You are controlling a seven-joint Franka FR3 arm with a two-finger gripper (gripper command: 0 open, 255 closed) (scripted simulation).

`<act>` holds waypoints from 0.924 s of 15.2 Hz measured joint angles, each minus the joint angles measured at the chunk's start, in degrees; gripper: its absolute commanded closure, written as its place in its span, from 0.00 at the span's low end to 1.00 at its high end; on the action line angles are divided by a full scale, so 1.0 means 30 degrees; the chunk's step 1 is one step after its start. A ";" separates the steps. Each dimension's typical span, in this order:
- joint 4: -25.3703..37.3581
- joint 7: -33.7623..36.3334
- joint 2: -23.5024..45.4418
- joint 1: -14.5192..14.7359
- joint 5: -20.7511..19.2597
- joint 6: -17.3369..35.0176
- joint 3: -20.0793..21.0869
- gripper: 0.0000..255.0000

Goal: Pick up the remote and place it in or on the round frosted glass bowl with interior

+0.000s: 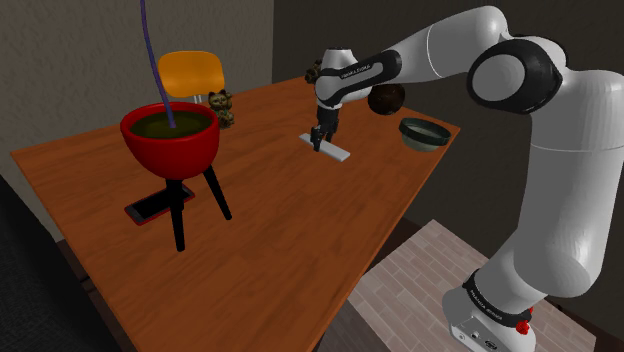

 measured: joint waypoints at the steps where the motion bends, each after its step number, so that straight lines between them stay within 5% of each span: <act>1: 0.0000 0.0000 -0.0001 0.0000 0.0000 0.0000 0.0000 1.00; 14: 0.0568 0.0010 -0.0682 0.0009 -0.0043 -0.1250 -0.0024 1.00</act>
